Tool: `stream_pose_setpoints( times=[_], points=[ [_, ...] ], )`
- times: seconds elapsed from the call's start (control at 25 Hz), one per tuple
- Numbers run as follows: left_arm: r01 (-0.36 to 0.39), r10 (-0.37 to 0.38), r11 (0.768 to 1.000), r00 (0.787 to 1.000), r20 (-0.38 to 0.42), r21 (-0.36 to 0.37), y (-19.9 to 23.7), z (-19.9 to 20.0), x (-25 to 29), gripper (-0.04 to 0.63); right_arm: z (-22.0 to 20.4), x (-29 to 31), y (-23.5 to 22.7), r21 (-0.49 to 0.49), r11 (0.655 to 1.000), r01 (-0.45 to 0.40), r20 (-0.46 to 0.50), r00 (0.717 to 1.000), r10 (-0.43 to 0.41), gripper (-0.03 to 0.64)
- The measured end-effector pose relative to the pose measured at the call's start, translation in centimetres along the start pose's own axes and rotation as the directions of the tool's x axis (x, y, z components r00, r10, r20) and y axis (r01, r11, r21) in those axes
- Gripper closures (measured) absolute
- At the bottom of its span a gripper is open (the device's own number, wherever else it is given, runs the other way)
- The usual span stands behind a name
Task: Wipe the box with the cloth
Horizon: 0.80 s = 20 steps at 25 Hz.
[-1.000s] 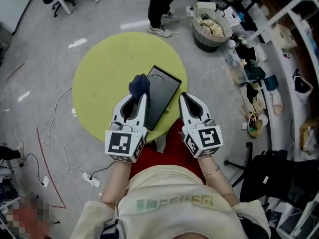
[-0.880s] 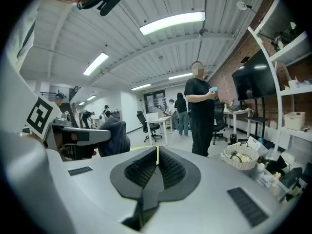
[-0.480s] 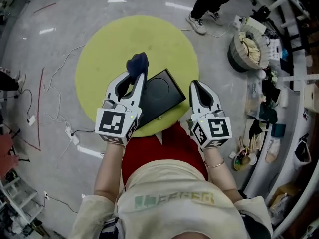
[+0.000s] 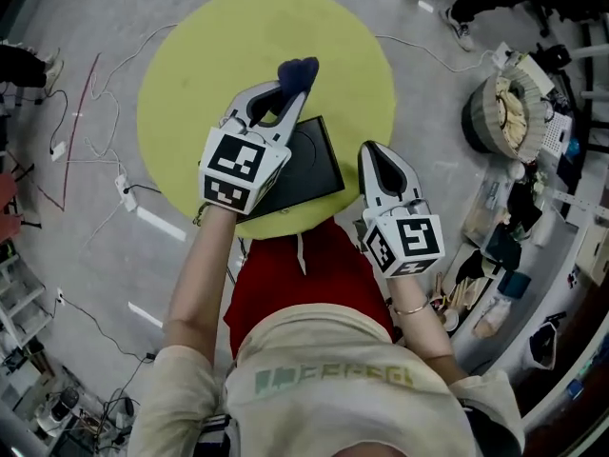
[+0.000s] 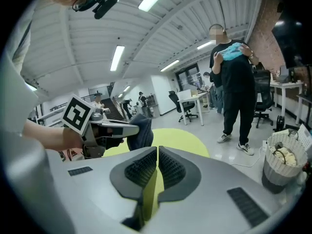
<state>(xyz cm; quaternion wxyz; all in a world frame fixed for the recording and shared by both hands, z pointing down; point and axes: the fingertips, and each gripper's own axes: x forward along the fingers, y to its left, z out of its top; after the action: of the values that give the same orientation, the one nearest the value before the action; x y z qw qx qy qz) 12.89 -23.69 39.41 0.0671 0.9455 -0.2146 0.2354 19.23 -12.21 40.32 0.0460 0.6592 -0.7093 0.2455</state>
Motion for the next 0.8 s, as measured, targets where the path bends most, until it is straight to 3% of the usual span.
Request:
stream_pose_setpoints(
  times=[0.2,0.48,0.8],
  points=[
    [0.096,-0.095,0.995,0.993,-0.065,0.010,-1.6,-1.3,2.9,0.531,-0.7,0.6,-0.8,0.011,1.000,0.003,-0.024,1.000,-0.003,0.578],
    [0.218,-0.220,0.975,0.958,-0.186,-0.033,-3.2,-3.6,3.1,0.531,-1.4,0.3,-0.8,-0.008,1.000,0.015,-0.051,0.999,-0.015,0.578],
    [0.253,-0.234,0.967,0.924,-0.303,0.025,-2.0,-6.4,-0.6,0.531,-0.9,1.1,3.1,-0.058,0.998,-0.027,-0.046,0.999,0.025,0.578]
  ],
)
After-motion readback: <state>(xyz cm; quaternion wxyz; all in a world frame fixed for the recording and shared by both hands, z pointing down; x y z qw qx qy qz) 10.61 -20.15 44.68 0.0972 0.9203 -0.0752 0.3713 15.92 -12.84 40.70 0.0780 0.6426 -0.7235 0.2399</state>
